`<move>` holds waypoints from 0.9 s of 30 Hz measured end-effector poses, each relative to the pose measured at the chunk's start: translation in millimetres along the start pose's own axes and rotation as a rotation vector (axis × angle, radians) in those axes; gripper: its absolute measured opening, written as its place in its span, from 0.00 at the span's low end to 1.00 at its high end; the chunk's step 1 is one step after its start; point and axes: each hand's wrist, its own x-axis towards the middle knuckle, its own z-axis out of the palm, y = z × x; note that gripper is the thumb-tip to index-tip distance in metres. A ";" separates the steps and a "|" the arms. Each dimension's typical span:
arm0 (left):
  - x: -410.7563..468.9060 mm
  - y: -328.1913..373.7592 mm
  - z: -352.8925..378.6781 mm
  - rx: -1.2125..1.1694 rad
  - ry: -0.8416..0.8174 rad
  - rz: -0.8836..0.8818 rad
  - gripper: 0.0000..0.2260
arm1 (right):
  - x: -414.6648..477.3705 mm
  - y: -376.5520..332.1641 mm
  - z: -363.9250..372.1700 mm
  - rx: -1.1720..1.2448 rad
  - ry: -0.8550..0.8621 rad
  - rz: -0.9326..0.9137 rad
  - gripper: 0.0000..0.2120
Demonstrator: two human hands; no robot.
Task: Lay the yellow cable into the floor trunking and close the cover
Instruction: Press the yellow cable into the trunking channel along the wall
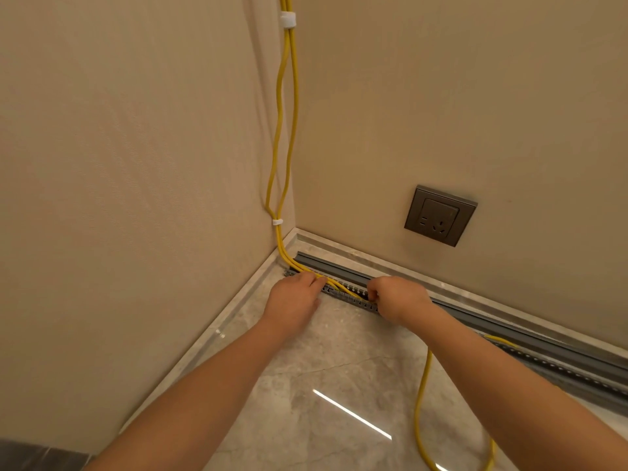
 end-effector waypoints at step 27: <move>-15.1 -8.5 3.2 0.031 -0.137 0.106 0.25 | -3.4 -10.9 1.4 -0.056 0.024 0.064 0.10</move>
